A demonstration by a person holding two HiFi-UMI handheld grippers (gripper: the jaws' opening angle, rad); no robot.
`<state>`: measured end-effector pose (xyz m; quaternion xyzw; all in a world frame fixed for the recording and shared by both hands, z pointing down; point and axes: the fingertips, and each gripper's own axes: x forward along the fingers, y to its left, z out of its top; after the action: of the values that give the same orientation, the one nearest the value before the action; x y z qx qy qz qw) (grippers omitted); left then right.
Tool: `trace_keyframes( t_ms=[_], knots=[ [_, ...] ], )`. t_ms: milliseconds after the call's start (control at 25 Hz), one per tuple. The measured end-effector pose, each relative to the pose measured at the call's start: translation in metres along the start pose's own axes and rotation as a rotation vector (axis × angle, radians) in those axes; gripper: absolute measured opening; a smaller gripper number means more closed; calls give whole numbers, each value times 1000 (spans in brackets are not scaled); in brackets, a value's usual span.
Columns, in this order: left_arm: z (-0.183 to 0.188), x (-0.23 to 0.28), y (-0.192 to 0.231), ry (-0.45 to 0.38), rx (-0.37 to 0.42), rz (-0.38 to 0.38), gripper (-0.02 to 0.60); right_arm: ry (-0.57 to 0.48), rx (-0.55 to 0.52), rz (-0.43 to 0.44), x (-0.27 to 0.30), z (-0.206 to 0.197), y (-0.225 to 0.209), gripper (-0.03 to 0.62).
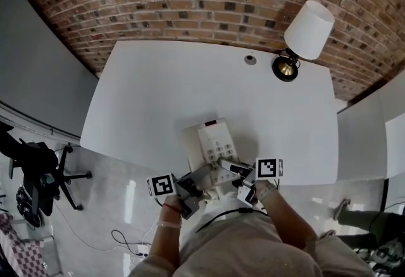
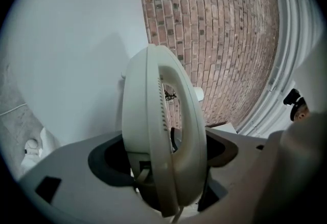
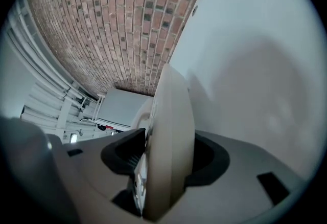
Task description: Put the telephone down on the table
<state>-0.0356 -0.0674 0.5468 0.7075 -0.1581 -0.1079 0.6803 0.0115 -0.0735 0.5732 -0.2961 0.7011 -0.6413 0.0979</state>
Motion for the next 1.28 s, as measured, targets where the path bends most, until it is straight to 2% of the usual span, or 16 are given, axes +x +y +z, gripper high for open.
trace_keyframes(
  t_ms=[280, 880, 1160, 1280],
  knots=[
    [33, 13, 12, -40, -53, 22, 379, 94, -13, -38, 25, 28, -11, 241],
    [92, 38, 18, -109, -54, 21, 379, 167, -61, -63, 60, 81, -15, 255],
    [116, 42, 21, -170, -70, 16, 379, 211, -156, -61, 77, 96, -12, 283],
    [127, 42, 23, -193, -63, 21, 377, 238, -247, -61, 77, 98, -11, 290]
  ],
)
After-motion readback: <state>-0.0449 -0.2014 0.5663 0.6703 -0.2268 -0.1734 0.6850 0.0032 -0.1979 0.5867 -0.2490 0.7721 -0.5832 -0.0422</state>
